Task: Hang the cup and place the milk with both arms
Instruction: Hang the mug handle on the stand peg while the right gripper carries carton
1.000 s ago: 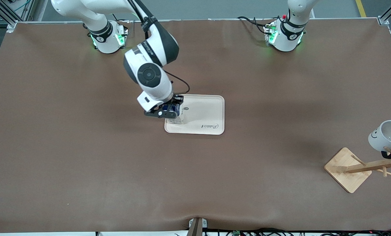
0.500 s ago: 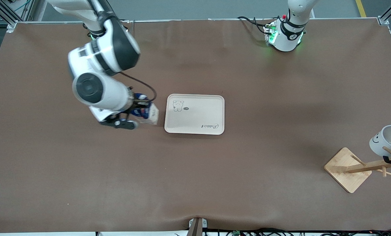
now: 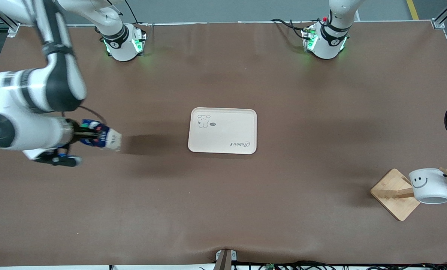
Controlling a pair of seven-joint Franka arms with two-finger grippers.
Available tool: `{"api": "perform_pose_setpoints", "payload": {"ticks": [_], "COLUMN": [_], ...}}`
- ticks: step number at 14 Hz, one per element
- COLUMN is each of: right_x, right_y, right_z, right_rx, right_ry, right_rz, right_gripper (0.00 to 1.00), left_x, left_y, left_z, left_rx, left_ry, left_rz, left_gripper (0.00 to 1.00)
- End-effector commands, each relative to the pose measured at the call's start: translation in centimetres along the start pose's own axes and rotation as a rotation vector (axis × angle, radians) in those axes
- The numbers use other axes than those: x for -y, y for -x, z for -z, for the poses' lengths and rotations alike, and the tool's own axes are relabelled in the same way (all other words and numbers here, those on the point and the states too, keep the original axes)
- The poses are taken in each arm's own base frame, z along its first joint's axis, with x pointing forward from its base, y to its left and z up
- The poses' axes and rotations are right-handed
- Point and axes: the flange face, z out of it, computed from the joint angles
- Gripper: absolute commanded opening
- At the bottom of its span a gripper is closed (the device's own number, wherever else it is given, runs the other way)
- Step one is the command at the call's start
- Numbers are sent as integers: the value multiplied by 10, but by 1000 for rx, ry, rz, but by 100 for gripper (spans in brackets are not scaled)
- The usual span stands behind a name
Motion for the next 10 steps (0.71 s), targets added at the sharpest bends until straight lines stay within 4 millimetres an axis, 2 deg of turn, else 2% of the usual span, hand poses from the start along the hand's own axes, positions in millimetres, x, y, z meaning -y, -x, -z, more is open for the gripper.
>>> {"api": "perform_pose_setpoints", "payload": {"ticks": [1,2,5,7,10], "right_x": [-76,-102,-138,-138,-137], "right_y": [7,6,1,4,1], "right_z": [-16,-28,-75,-92,-112], "right_rx": [30,50,61,48,24], "right_ry": [3,-12,-34,-36,-40], "right_rz": [57,49,2,2,26], "right_gripper": [0,0,0,0,0], "left_x": [-11,-23,-52,-69,-83], "left_y": [0,-4,-7,-9,-8], "left_z": [16,21,34,41,51], "left_rx": [13,17,54,67,90], "left_ry": [11,14,5,15,13], "left_rz": [47,60,139,157,179], "left_gripper": [100,100,100,100,100]}}
